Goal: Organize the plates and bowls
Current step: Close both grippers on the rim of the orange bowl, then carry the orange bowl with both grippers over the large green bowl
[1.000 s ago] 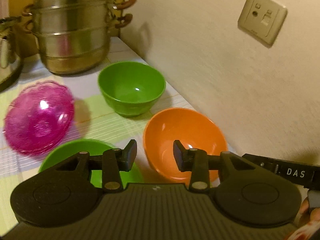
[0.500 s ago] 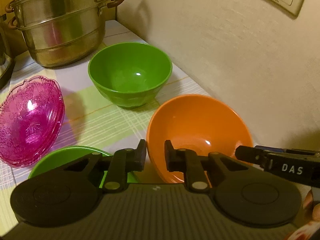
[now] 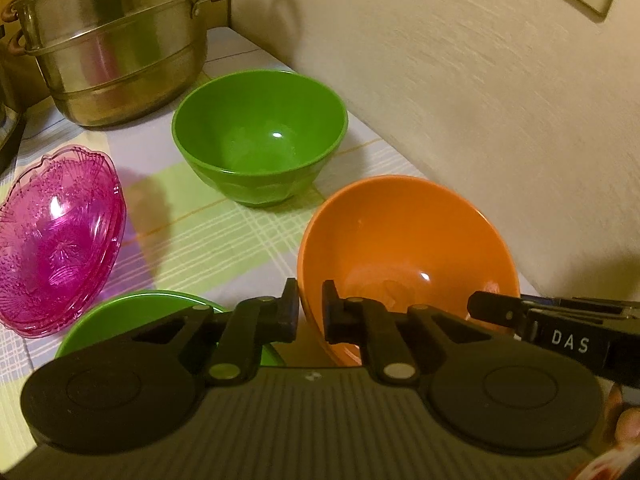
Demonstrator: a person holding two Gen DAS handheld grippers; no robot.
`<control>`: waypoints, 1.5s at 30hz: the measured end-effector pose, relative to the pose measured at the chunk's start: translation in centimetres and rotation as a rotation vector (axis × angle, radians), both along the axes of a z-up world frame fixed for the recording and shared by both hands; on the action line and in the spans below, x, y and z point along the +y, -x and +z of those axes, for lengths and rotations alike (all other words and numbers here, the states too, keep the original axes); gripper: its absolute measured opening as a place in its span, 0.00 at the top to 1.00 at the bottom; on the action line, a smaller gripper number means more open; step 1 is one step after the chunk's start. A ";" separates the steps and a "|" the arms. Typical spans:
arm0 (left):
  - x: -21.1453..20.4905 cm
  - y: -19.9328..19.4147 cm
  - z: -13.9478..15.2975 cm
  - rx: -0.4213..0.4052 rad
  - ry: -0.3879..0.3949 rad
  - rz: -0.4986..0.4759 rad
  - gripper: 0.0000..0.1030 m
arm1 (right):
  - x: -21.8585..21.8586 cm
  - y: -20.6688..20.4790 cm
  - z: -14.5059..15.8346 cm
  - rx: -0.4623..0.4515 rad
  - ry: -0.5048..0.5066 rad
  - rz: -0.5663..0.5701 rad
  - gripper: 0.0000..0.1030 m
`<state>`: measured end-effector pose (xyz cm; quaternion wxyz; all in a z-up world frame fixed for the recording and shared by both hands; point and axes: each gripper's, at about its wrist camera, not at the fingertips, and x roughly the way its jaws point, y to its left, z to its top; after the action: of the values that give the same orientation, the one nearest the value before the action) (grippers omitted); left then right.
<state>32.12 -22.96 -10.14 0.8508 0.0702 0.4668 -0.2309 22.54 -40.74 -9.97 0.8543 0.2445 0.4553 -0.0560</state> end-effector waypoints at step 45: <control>7.2 13.4 8.5 -0.059 0.136 0.119 0.90 | 4.7 10.7 8.8 -0.133 0.081 0.087 0.84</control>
<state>18.69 -15.71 -1.59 0.8792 -0.0088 0.4281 -0.2089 11.83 -36.06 -1.21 0.8935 0.1928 0.4050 -0.0207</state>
